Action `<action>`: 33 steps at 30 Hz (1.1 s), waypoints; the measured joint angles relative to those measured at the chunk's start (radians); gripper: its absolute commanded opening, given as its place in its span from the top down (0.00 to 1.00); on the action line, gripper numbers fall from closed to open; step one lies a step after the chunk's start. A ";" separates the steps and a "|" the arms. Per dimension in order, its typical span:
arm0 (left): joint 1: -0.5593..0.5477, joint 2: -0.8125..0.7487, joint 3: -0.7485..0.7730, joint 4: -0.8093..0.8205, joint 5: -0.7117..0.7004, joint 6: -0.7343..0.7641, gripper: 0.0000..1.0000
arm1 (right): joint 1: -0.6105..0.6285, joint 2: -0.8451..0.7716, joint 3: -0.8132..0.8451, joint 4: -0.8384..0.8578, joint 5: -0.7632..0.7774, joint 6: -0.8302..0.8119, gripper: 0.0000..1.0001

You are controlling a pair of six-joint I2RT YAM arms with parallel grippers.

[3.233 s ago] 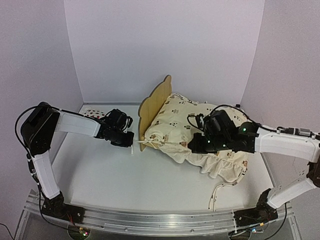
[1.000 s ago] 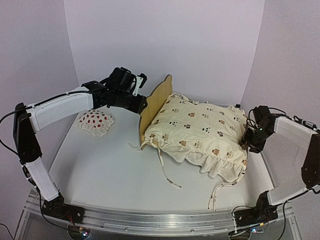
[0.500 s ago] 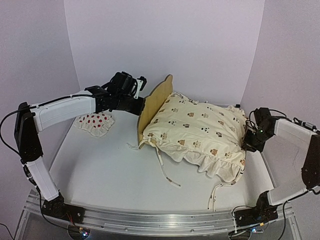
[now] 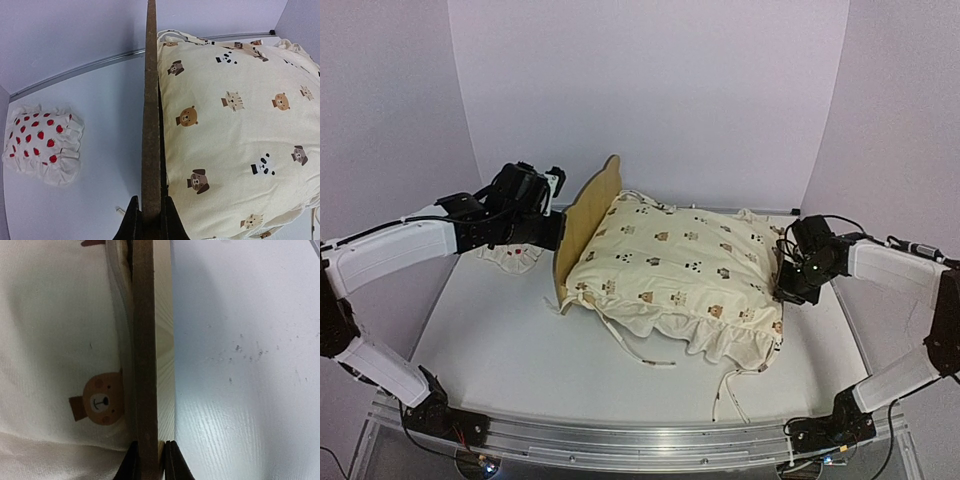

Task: Set up the pet bed

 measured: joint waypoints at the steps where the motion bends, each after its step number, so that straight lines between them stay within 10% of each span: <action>1: 0.001 -0.025 -0.017 -0.015 -0.010 -0.009 1.00 | 0.016 0.010 0.006 0.007 0.001 0.006 0.97; 12: 0.009 -0.251 -0.175 -0.118 -0.097 -0.117 0.89 | 0.138 0.136 0.095 0.093 0.007 0.023 0.93; 21: 0.010 -0.277 -0.169 -0.156 -0.132 -0.146 0.50 | 0.151 0.143 0.091 0.122 -0.032 0.036 0.55; 27: 0.010 -0.233 -0.020 -0.180 -0.162 -0.114 0.04 | 0.137 0.129 0.092 0.113 -0.059 0.026 0.37; 33: 0.010 -0.174 0.117 -0.141 -0.192 -0.075 0.00 | 0.091 0.044 0.113 0.084 -0.071 -0.002 0.11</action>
